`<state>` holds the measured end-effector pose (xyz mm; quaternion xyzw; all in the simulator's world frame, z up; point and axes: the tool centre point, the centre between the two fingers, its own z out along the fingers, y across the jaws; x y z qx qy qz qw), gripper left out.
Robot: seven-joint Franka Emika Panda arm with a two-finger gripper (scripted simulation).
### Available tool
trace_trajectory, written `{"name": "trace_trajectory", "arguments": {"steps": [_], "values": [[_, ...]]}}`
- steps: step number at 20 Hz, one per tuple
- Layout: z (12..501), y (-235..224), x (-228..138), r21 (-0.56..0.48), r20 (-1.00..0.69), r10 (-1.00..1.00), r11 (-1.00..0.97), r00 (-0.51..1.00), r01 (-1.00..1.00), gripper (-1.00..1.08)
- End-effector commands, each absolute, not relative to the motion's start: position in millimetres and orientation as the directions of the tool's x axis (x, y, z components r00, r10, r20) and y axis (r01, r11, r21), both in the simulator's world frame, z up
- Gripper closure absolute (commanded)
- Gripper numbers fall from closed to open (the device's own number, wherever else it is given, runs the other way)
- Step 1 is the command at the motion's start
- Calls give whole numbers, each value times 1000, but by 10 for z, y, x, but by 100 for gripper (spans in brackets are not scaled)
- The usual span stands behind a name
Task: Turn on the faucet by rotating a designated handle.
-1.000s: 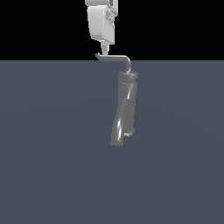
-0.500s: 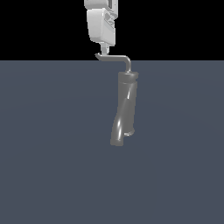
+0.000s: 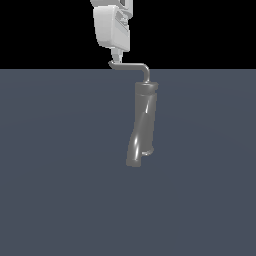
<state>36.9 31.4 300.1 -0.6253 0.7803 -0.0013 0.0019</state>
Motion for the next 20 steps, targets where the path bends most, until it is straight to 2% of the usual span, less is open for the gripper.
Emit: {"name": "trace_trajectory", "arguments": {"steps": [1,13,15,20], "values": [[3000,342,271,0,0,-976,217,-217,-976,108],[3001,449,-106,0,0,-976,218,-218,-976,108],[3002,413,-48,-6,-1,-975,222,-222,-975,108],[3001,345,-201,-4,-1,-975,221,-221,-975,108]]}}
